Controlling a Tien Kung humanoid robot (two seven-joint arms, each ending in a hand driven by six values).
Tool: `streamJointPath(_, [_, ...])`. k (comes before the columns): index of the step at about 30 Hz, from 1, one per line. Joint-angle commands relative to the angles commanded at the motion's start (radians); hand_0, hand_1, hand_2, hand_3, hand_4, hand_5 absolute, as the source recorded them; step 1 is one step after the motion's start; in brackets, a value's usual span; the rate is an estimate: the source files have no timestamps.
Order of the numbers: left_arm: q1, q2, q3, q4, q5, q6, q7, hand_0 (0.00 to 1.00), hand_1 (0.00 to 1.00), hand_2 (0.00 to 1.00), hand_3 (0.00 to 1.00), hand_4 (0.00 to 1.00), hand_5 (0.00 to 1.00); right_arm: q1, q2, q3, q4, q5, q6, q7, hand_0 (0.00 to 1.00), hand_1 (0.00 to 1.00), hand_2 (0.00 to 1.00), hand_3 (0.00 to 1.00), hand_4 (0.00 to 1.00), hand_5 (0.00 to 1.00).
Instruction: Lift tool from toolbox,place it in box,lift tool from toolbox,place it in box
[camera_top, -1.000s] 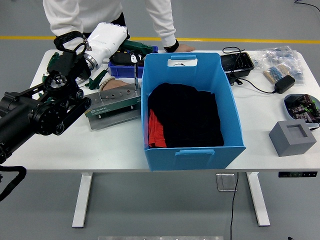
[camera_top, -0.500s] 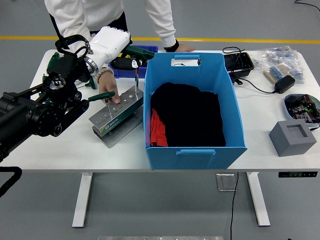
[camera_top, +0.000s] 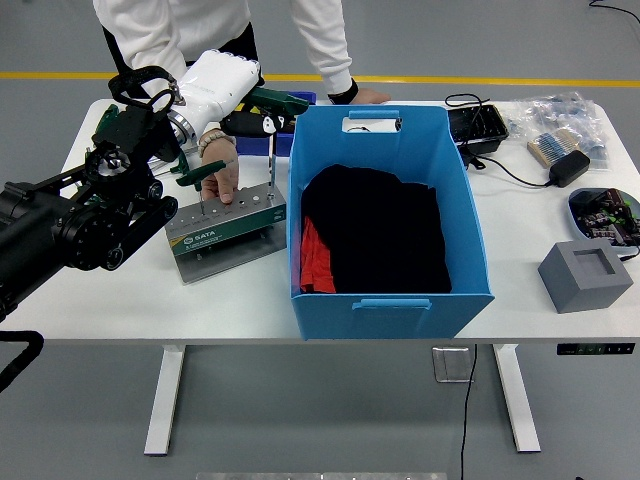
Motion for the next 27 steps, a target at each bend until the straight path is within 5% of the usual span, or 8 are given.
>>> streamJointPath(27, [-0.017, 0.029, 0.000, -0.114, 0.033, -0.007, 0.008, 0.268, 0.042, 0.057, 0.071, 0.561, 0.581, -0.001, -0.002, 0.008, 0.000, -0.008, 0.000, -0.001, 0.717, 0.711, 0.771, 0.621, 0.837, 0.748])
